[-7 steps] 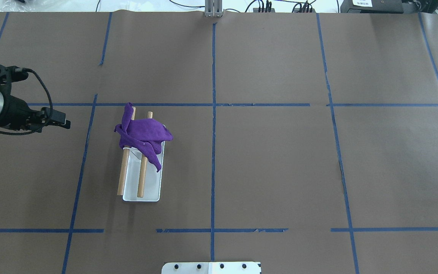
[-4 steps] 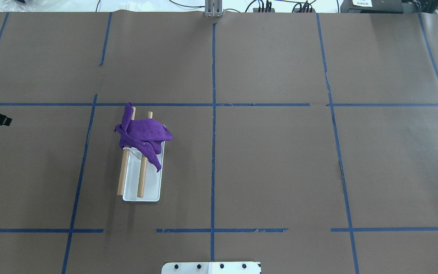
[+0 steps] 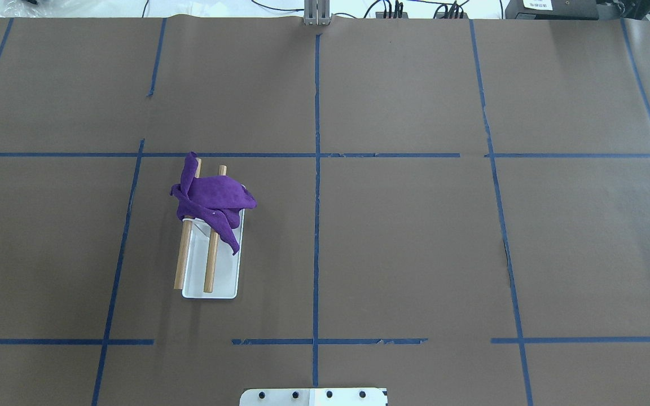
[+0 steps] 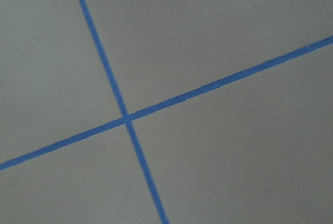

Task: Hang towel on rack

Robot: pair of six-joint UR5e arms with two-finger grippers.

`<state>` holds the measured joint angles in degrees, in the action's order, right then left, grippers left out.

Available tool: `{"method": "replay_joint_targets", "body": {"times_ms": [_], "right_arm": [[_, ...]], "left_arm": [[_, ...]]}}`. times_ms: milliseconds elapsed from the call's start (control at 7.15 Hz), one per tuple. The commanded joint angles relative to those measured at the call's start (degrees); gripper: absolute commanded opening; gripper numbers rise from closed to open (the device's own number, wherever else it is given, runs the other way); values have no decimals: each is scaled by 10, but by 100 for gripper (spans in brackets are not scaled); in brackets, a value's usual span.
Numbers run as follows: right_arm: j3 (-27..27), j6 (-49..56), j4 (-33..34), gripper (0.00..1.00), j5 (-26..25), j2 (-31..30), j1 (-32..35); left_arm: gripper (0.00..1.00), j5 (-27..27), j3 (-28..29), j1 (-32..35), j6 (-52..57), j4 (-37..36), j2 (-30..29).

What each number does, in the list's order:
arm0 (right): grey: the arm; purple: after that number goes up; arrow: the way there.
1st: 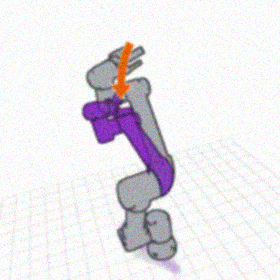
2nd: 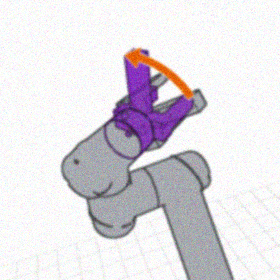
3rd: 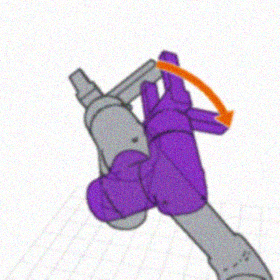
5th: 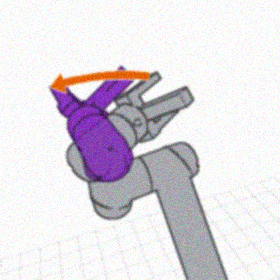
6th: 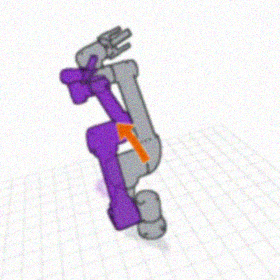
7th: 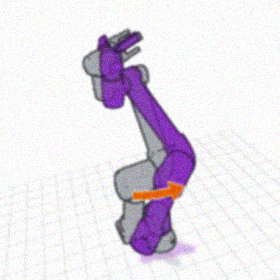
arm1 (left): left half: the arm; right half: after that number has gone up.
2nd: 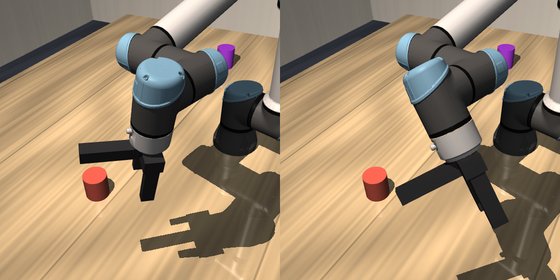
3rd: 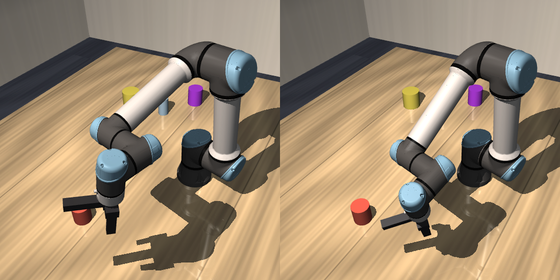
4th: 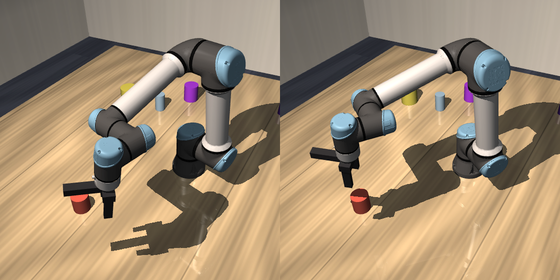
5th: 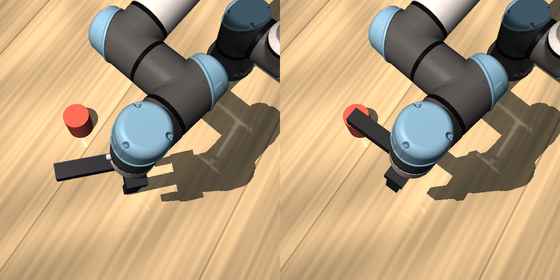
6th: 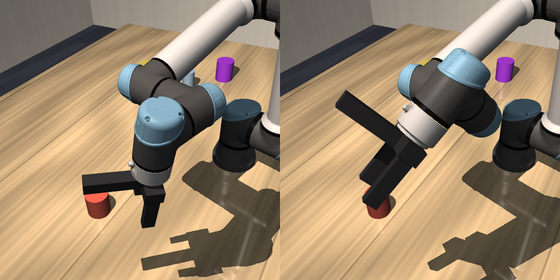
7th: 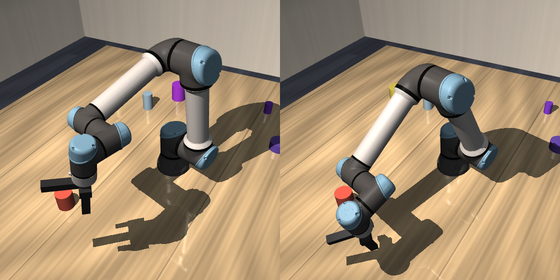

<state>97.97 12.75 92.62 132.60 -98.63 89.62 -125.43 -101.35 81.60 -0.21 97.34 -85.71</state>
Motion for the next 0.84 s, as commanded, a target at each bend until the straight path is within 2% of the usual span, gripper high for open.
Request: {"method": "replay_joint_targets", "body": {"times_ms": [0,280,699], "right_arm": [[0,-7,-2,100,8,0,1],[1,-12,-2,100,8,3,1],[5,-33,-3,100,9,6,1]], "left_arm": [[100,-3,22,40,6,-65,-3],[100,-77,33,59,-1,-99,-2],[100,-72,20,62,0,-103,2]]}}
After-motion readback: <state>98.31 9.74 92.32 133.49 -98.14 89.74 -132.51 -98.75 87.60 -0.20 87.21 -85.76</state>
